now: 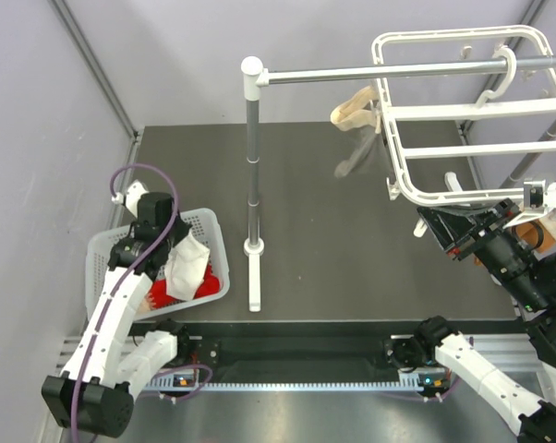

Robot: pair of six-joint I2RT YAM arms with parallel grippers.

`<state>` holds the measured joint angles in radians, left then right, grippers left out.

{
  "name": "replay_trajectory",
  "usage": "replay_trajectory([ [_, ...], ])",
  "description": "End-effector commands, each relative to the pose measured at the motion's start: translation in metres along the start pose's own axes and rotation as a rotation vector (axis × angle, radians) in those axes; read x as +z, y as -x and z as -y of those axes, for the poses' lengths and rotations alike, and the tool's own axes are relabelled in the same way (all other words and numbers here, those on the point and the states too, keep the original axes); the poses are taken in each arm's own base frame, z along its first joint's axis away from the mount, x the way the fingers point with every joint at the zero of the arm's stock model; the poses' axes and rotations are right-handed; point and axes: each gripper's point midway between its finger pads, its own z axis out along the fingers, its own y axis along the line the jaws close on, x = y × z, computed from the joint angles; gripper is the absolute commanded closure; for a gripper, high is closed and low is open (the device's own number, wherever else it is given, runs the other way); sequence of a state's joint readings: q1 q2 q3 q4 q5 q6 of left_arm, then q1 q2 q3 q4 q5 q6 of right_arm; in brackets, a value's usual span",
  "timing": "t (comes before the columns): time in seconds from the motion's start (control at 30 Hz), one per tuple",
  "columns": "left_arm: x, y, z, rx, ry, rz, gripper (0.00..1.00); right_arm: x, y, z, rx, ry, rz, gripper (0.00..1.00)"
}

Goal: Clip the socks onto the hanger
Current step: Pick up the sock from the bin, then place the sock in the bin.

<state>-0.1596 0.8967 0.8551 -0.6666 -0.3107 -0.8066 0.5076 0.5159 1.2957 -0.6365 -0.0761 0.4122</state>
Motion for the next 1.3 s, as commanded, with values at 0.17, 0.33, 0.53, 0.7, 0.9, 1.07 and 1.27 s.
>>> replay_trajectory([
  [0.17,-0.029,0.036,0.025,0.088,-0.094,0.064,1.0,-0.002,0.003,-0.005,-0.005,0.021,0.005,1.0],
  [0.33,-0.022,0.027,0.019,0.078,-0.061,0.028,1.0,-0.001,0.002,-0.004,-0.003,0.02,0.002,1.0],
  [0.53,-0.036,0.037,-0.027,0.088,0.176,0.068,1.0,0.0,0.002,-0.003,-0.007,0.016,0.001,1.0],
  [0.7,-0.074,0.07,-0.065,0.09,0.356,0.214,1.0,0.0,0.005,-0.003,-0.018,0.015,0.006,1.0],
  [0.9,-0.042,0.04,-0.053,0.146,0.295,0.094,1.0,0.0,0.003,-0.002,-0.023,0.011,0.005,1.0],
  [1.07,0.027,-0.041,-0.038,0.204,0.21,-0.21,1.0,-0.002,0.0,-0.001,-0.016,0.01,0.002,1.0],
  [1.27,0.019,-0.03,-0.025,0.198,0.214,-0.144,0.45,-0.001,-0.003,0.002,-0.025,-0.001,-0.005,1.0],
])
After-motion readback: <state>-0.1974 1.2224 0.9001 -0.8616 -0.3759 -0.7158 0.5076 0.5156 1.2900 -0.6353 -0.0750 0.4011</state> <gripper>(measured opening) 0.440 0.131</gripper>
